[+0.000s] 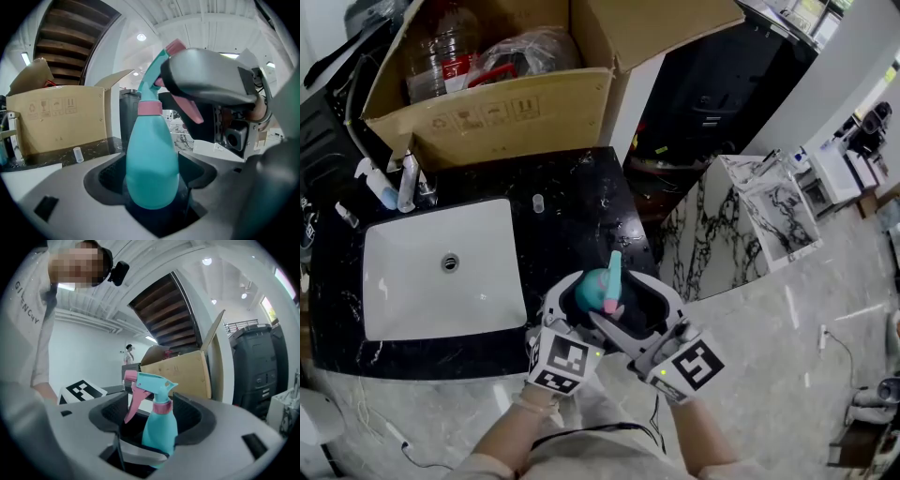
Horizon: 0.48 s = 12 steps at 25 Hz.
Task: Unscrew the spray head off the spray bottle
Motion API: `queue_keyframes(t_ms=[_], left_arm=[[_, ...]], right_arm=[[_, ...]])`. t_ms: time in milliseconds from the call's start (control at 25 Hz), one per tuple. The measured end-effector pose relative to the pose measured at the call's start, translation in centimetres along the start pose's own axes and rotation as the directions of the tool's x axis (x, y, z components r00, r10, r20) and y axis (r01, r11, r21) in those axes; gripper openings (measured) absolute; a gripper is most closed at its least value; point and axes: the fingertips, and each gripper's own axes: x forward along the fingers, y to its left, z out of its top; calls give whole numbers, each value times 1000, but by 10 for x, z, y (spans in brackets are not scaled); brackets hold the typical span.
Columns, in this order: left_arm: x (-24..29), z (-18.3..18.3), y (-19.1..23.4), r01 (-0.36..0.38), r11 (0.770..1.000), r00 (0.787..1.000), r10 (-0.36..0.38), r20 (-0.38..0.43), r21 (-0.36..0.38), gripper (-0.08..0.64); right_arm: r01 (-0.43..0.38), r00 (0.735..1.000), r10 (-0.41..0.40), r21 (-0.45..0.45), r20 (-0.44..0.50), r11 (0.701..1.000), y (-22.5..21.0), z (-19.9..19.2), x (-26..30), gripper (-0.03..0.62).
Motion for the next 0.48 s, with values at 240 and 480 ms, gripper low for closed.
queue_keyframes(t_ms=[240, 480], left_arm=[[0, 0, -1, 0, 1000, 1000, 0, 2, -6, 351], [-1, 0, 0, -3, 1000, 1000, 3, 3, -10, 350]], right_arm=[[34, 999, -34, 32, -5, 999, -12, -3, -19, 301], [86, 996, -85, 50, -12, 995, -36, -5, -40, 284]])
